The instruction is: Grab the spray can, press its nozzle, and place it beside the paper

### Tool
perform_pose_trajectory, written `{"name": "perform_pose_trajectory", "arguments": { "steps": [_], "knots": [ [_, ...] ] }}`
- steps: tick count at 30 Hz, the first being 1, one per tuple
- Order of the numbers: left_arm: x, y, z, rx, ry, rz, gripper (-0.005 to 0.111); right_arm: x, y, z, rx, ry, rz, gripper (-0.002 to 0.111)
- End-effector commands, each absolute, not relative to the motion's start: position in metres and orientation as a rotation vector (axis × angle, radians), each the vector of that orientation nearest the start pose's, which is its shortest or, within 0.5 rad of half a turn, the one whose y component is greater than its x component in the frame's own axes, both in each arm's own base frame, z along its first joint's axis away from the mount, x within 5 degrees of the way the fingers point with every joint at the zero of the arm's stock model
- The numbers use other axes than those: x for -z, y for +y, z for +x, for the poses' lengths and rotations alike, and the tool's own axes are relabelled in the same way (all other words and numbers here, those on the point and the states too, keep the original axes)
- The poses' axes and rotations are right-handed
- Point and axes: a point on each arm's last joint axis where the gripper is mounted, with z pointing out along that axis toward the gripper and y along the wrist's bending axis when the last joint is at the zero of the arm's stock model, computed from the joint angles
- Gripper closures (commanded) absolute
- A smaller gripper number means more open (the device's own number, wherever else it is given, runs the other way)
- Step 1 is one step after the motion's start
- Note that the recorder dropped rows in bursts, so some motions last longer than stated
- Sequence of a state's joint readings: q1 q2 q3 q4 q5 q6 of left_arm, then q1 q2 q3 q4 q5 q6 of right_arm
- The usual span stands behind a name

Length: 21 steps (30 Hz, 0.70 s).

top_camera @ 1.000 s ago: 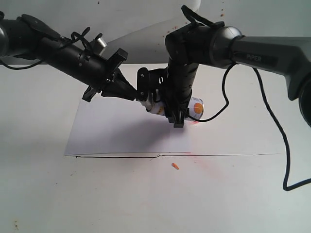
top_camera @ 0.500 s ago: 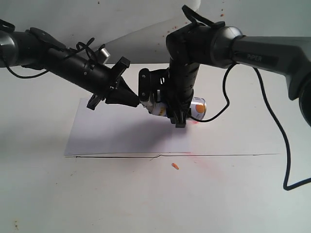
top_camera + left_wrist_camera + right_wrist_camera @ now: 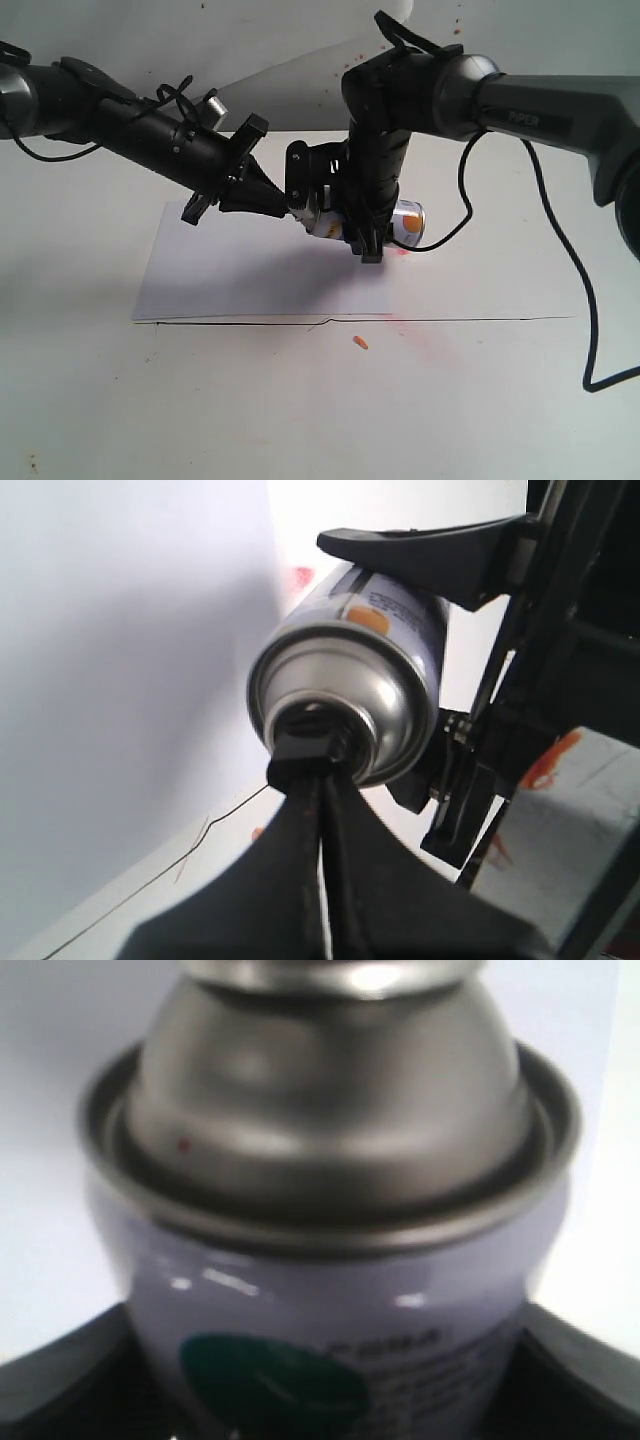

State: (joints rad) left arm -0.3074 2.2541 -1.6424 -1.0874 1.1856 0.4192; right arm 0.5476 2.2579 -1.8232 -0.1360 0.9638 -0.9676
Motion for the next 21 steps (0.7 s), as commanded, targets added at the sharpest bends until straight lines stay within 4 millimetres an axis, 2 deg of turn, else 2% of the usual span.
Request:
{"name": "perform_pose_trajectory", "arguments": {
  "steps": [1, 13, 16, 19, 21],
  "knots": [
    [-0.16, -0.217, 0.4, 1.523, 2.805, 0.303, 0.107, -0.178, 0.243, 0.413, 0.248, 2.002, -2.017, 0.108],
    [-0.16, -0.216, 0.4, 1.513, 2.812, 0.314, 0.107, -0.178, 0.243, 0.413, 0.248, 2.002, -2.017, 0.108],
    [-0.159, -0.213, 0.397, 1.522, 2.842, 0.362, 0.107, -0.178, 0.241, 0.414, 0.258, 2.004, -2.016, 0.108],
    [-0.164, -0.198, 0.397, 1.349, 2.886, 0.464, 0.107, -0.178, 0.239, 0.414, 0.258, 2.015, -2.017, 0.108],
    [-0.183, -0.188, 0.398, 1.194, 2.852, 0.502, 0.107, -0.179, 0.239, 0.414, 0.258, 2.015, -2.017, 0.108]
  ]
}}
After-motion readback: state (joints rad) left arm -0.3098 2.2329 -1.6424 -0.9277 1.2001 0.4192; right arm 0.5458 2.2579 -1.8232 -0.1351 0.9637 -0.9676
